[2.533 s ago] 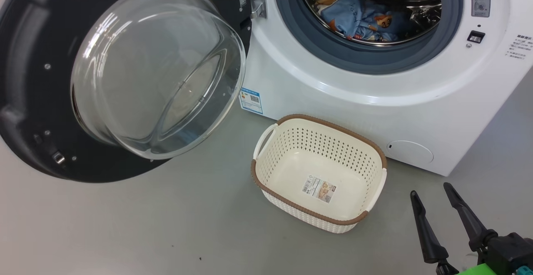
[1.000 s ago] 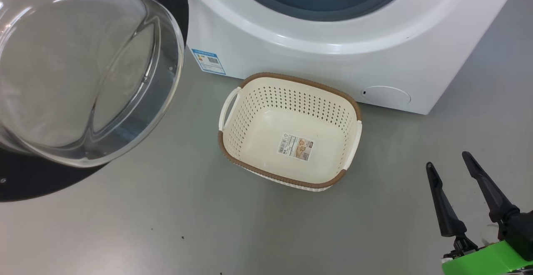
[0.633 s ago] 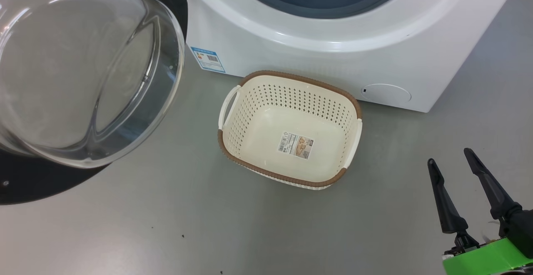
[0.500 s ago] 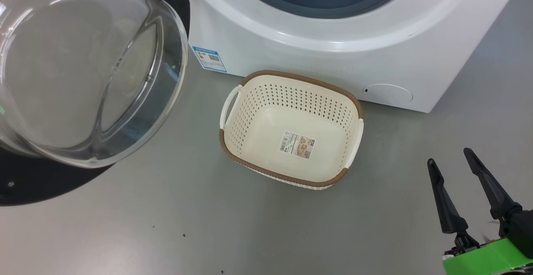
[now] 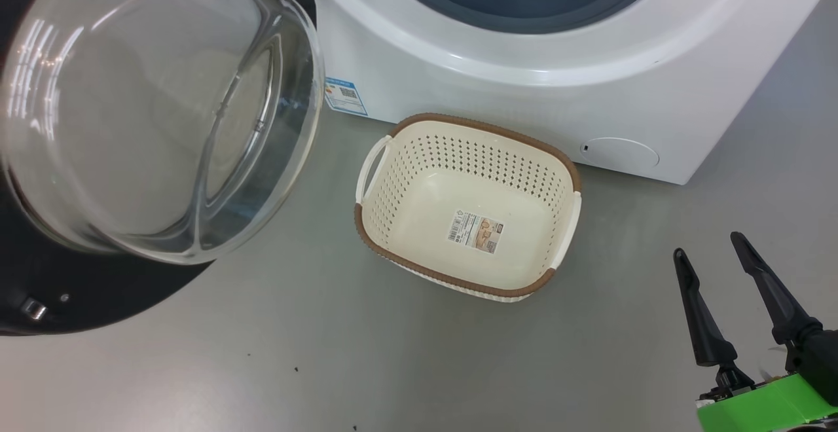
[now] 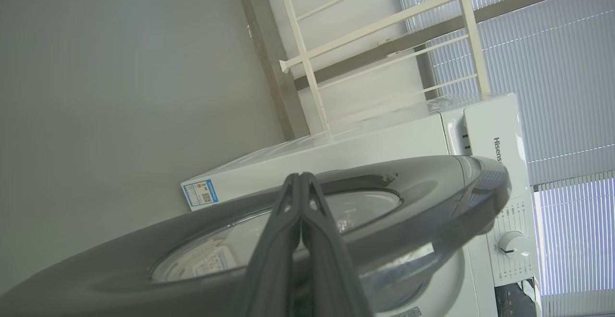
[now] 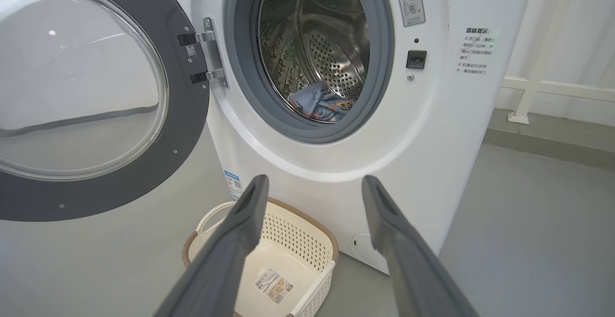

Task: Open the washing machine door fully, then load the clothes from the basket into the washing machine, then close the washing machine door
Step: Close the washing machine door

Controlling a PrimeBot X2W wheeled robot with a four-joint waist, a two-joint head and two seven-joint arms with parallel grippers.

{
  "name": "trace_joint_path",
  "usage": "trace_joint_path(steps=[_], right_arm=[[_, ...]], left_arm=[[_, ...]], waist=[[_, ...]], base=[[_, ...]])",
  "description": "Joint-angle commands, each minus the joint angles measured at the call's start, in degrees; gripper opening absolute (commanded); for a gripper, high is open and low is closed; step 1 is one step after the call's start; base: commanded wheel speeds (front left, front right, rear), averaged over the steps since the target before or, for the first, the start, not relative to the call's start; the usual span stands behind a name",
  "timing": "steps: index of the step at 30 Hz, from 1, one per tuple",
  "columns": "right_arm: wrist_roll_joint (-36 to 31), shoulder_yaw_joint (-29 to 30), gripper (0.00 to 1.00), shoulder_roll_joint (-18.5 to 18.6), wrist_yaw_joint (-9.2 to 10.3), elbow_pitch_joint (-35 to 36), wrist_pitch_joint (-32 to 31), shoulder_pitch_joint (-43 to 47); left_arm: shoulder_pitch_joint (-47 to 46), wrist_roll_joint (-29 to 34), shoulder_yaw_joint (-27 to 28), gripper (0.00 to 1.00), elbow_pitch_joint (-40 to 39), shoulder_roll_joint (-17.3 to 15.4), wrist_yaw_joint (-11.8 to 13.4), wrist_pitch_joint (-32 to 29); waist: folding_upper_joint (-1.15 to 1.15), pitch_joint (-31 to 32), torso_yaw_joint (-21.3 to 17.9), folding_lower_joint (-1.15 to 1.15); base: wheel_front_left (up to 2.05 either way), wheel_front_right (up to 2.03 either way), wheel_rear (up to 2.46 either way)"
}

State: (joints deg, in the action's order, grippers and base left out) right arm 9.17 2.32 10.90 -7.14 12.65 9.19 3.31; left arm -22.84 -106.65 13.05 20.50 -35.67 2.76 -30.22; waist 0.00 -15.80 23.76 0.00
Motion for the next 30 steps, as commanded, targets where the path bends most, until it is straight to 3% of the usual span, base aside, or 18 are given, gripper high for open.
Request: trace_joint_path(steps=[1, 9, 18, 30], right_arm=[[-0.39, -1.31, 1.0, 0.35, -0.35, 1.47, 0.53, -1.03], [-0.66, -1.25, 1.0, -0.54, -0.35, 1.57, 0.72, -0.38], [-0.66, -1.41, 1.0, -1.31, -0.35, 0.76, 1.18, 0.25], [-0.99, -1.94, 1.0, -2.67, -0.35, 0.92, 1.56, 0.82]], left_arm=[[0.84, -0.03, 1.23, 0.0, -2.0, -2.51, -0.52, -1.27], [3.44, -1.32, 0.66, 0.0, -4.78, -1.37, -1.62, -4.48], [6.42, -1.45, -1.43, 0.0, -9.98, 0.08, -5.17, -8.52], [9.41, -2.72, -4.34, 0.0, -16.67, 2.66, -6.63, -12.71]], waist=[[0.0, 0.19, 0.2, 0.0], [0.0, 1.51, 0.77, 0.0], [0.0, 3.36, 0.8, 0.0], [0.0, 5.66, -1.27, 0.0]], base=[[0.0, 0.0, 0.0], [0.0, 0.0, 0.0], [0.0, 0.0, 0.0], [0.0, 0.0, 0.0]])
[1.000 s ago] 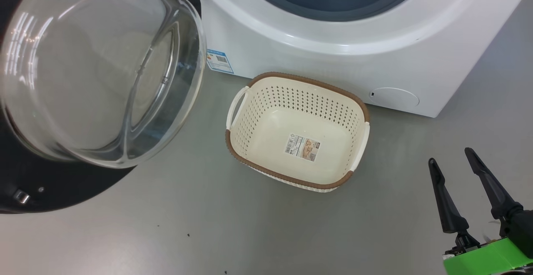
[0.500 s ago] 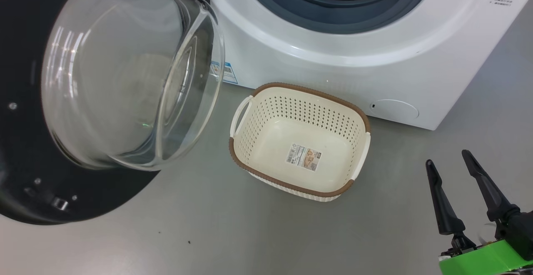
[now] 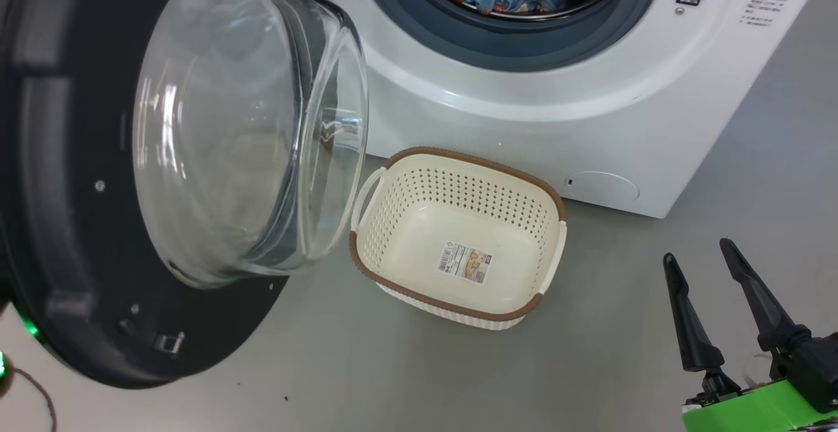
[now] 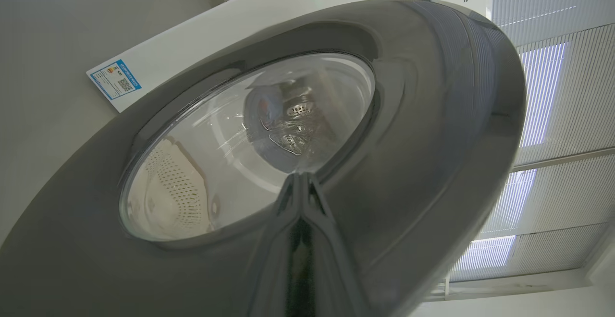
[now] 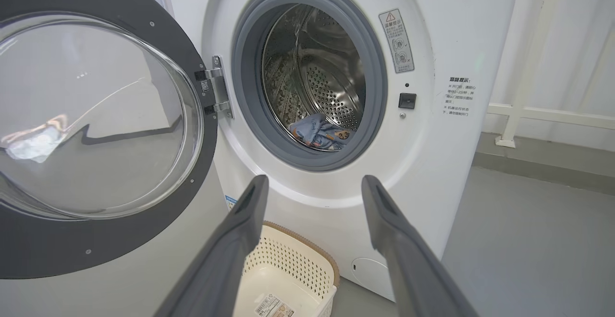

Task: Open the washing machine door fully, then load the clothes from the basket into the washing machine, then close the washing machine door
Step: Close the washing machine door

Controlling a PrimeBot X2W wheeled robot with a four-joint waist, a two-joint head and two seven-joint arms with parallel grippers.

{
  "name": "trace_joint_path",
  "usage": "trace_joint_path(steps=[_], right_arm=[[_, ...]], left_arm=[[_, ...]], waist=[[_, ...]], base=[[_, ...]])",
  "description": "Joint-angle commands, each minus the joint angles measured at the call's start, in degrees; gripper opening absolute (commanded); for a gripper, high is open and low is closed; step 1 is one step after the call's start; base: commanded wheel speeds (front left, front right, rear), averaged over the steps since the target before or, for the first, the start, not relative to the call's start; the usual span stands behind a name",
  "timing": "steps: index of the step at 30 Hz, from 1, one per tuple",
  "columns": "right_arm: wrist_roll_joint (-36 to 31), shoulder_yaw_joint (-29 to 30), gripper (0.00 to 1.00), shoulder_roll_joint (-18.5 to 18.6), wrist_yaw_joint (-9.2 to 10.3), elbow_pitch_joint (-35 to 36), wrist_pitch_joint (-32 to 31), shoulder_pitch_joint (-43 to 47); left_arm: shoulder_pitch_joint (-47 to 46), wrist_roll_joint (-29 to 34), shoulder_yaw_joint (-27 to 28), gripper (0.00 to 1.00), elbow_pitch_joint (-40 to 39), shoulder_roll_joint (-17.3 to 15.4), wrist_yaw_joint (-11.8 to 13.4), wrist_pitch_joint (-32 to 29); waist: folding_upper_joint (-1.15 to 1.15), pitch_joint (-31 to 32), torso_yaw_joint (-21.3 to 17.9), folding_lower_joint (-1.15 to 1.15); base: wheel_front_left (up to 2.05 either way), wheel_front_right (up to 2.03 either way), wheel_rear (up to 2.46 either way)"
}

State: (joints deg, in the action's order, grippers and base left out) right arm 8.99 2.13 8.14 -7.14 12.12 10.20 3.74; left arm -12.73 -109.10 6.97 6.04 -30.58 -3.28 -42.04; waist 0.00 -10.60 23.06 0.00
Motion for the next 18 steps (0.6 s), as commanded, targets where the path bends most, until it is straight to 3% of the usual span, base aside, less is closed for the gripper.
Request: trace_joint_path(steps=[1, 18], right_arm=[[-0.83, -1.73, 1.0, -0.04, -0.35, 1.42, 0.62, 0.44], [-0.72, -1.76, 1.0, -2.14, -0.35, 0.37, 2.01, 0.44]], left_arm=[[-0.4, -0.33, 1.53, 0.0, -2.85, -2.21, -0.61, -1.09], [2.45, -1.32, -1.78, 0.0, -8.91, 1.54, 0.14, -2.9]], waist=[[0.0, 0.61, -0.89, 0.0], [0.0, 1.84, -7.63, 0.0]], base=[[0.0, 0.0, 0.0], [0.0, 0.0, 0.0]])
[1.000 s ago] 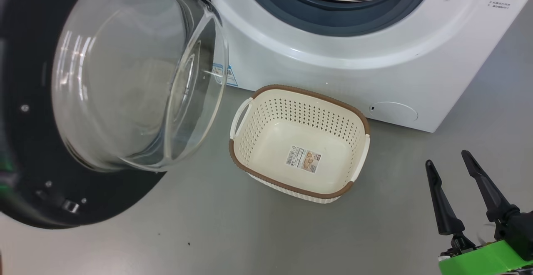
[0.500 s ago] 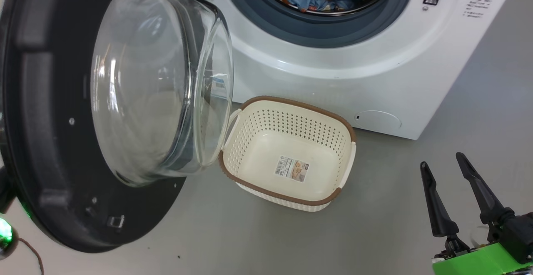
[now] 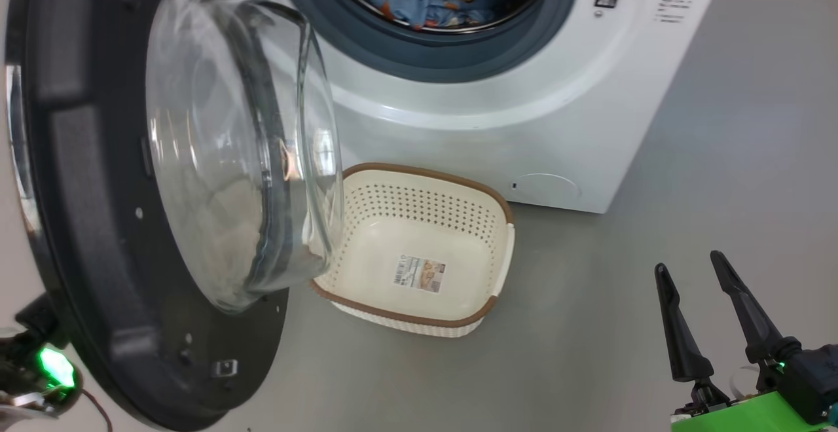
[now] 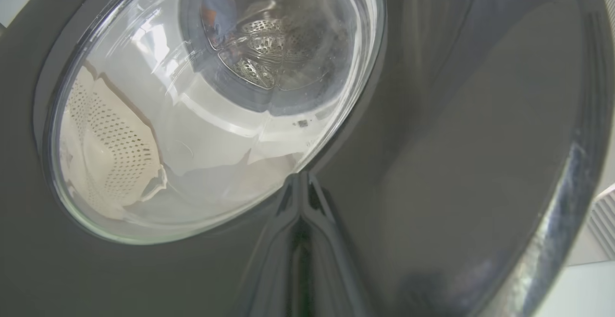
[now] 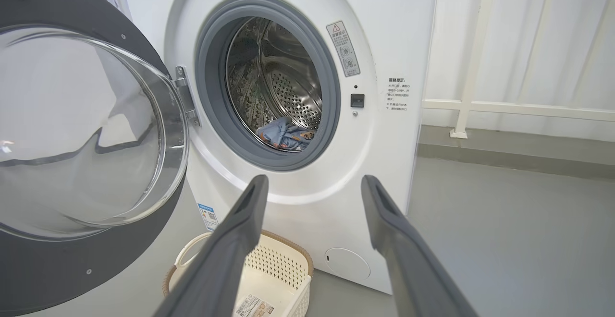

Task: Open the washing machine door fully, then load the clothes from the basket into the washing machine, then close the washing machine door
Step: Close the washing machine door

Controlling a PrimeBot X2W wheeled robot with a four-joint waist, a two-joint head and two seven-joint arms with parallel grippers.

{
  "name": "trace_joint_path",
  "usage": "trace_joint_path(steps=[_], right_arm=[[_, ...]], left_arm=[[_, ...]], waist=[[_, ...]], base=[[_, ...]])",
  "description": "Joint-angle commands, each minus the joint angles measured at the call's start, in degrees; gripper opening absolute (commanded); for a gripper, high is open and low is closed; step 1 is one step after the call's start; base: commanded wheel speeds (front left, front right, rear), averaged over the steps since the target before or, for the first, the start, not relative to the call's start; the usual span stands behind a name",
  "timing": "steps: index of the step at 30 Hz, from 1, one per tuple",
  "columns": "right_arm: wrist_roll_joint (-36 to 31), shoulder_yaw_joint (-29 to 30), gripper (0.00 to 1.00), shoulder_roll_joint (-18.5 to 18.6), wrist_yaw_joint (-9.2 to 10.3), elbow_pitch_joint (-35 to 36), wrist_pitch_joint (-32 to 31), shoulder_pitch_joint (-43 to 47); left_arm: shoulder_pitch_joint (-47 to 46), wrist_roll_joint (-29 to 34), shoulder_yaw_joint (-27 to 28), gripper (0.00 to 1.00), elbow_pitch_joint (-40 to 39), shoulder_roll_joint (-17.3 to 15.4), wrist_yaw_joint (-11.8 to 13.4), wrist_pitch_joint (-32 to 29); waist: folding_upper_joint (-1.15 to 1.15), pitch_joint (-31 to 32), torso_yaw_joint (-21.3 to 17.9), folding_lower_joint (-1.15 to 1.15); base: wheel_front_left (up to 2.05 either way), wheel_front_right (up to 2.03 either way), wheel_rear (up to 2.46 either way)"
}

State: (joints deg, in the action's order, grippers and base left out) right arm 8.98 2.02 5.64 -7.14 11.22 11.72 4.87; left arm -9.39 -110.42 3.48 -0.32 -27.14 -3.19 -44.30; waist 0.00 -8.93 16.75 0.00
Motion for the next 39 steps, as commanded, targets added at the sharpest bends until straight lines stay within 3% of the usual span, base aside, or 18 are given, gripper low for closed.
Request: trace_joint_path(steps=[1, 15, 24, 39], right_arm=[[-0.67, -1.66, 1.0, 0.24, -0.35, 1.14, 0.59, -0.72], [-0.24, -1.87, 1.0, -0.85, -0.35, -0.74, 1.85, -1.43], [0.19, -2.78, 1.0, -1.37, -0.35, -2.27, 2.52, -1.82], [0.73, -3.8, 1.0, -1.74, -0.35, -4.0, 3.01, -2.27]], left_arm=[[-0.78, 0.17, 1.3, 0.0, -3.0, -1.48, 0.19, -0.49], [-3.0, 0.34, -1.56, 0.0, -5.68, 1.81, 2.81, 0.33], [-6.21, 1.07, -2.71, 0.0, -3.48, 3.67, 3.83, 1.58], [-14.45, 3.14, -3.16, 0.0, 5.51, 8.17, 1.85, 6.07]], waist=[[0.0, 0.18, -1.8, 0.0], [0.0, -0.16, -9.45, 0.0], [0.0, 0.19, -14.29, 0.0], [0.0, 0.96, -19.96, 0.0]], base=[[0.0, 0.0, 0.0], [0.0, 0.0, 0.0], [0.0, 0.0, 0.0], [0.0, 0.0, 0.0]])
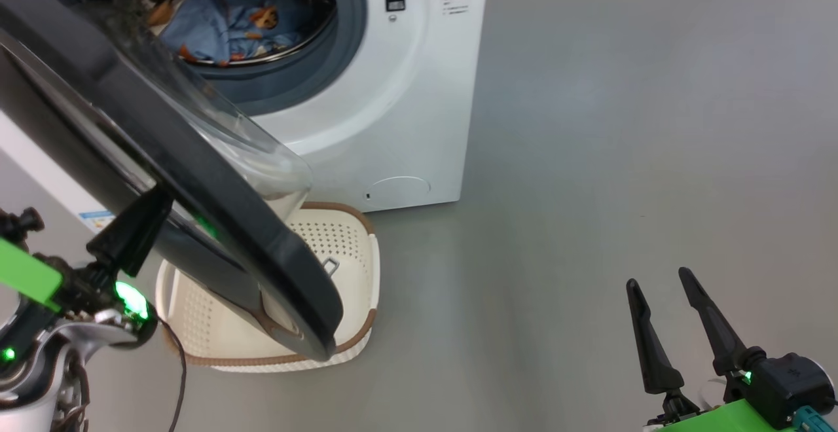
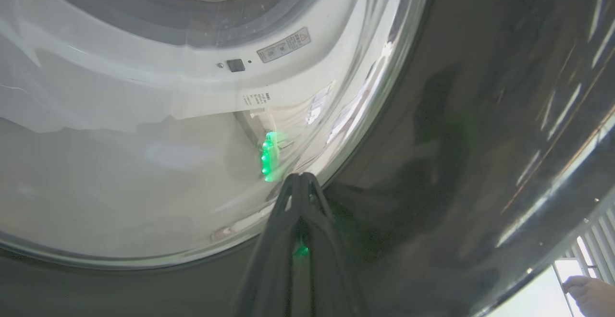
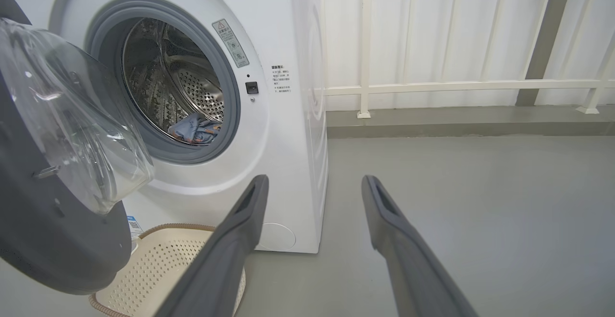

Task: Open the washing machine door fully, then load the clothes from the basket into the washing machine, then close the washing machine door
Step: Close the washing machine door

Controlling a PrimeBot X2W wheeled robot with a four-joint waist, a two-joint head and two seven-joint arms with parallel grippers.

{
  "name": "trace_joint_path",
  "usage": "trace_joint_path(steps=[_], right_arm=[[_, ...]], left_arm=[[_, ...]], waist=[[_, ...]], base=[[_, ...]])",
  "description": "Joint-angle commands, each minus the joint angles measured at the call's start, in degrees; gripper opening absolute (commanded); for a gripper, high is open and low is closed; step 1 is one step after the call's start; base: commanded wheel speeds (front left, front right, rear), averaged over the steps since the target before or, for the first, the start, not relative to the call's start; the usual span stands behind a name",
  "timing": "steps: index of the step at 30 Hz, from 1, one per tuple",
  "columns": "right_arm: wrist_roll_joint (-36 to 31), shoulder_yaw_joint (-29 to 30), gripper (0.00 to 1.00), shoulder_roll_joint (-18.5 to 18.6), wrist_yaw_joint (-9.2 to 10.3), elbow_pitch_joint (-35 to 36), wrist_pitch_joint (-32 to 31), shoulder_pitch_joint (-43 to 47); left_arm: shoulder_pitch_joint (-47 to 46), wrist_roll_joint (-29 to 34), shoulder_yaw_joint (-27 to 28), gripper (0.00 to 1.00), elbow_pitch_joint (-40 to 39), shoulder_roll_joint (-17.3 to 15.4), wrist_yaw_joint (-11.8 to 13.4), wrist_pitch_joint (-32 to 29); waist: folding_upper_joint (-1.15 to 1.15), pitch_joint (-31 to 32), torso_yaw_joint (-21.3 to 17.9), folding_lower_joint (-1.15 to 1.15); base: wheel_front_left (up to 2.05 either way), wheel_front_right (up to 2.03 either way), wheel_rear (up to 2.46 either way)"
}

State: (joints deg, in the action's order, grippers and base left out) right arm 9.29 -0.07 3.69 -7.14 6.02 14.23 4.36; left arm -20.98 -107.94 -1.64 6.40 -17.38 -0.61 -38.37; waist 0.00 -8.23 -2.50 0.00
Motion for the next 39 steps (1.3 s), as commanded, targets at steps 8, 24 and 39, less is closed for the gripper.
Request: trace_joint_path(steps=[8, 24, 39], right_arm=[[0.71, -2.02, 1.0, 0.02, -0.35, 0.48, 0.64, -2.36], [1.06, -2.99, 1.0, -0.06, -0.35, -0.35, 0.75, -4.8], [1.25, -2.12, 1.0, -0.34, -0.35, -0.19, 0.76, -5.19]], left_arm=[[-9.0, 3.13, 0.97, 0.0, 5.87, 1.47, -3.61, 3.02], [-21.53, 8.22, 0.22, 0.0, 19.87, 6.22, -6.78, 7.27], [-18.27, 7.7, 4.34, 0.0, 17.34, 7.72, -6.87, 5.09]], waist=[[0.0, 0.41, -2.69, 0.0], [0.0, -1.04, -5.95, 0.0], [0.0, -1.4, -6.0, 0.0]], base=[[0.0, 0.0, 0.0], [0.0, 0.0, 0.0], [0.0, 0.0, 0.0]])
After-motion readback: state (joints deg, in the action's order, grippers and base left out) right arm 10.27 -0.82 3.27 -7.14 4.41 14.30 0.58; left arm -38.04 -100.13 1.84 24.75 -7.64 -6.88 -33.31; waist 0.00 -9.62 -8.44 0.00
